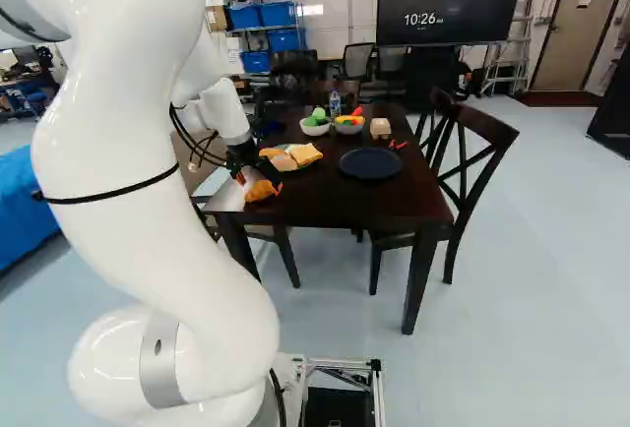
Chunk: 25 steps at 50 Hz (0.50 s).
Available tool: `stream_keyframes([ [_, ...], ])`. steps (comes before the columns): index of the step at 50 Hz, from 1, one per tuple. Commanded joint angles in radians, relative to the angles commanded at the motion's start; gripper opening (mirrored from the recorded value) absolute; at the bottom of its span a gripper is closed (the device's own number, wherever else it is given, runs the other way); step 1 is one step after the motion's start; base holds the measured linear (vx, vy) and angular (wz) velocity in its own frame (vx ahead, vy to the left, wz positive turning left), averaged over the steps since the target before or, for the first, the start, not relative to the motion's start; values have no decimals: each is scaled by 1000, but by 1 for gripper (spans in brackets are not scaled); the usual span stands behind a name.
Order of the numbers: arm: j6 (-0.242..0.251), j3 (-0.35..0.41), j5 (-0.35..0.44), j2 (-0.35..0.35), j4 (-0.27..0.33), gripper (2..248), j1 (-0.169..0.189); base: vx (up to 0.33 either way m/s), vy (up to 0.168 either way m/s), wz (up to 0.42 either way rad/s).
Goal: Move the croissant to the empty plate
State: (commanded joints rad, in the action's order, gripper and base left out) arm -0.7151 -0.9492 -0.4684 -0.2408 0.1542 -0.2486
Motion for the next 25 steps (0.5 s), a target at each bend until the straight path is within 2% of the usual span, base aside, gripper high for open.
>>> stream_keyframes([
  [20, 0, 0, 0, 0, 0, 245, 0, 0, 0, 0],
  [21, 0, 0, 0, 0, 0, 232, 0, 0, 0, 0],
  [25, 0, 0, 0, 0, 0, 232, 0, 0, 0, 0],
])
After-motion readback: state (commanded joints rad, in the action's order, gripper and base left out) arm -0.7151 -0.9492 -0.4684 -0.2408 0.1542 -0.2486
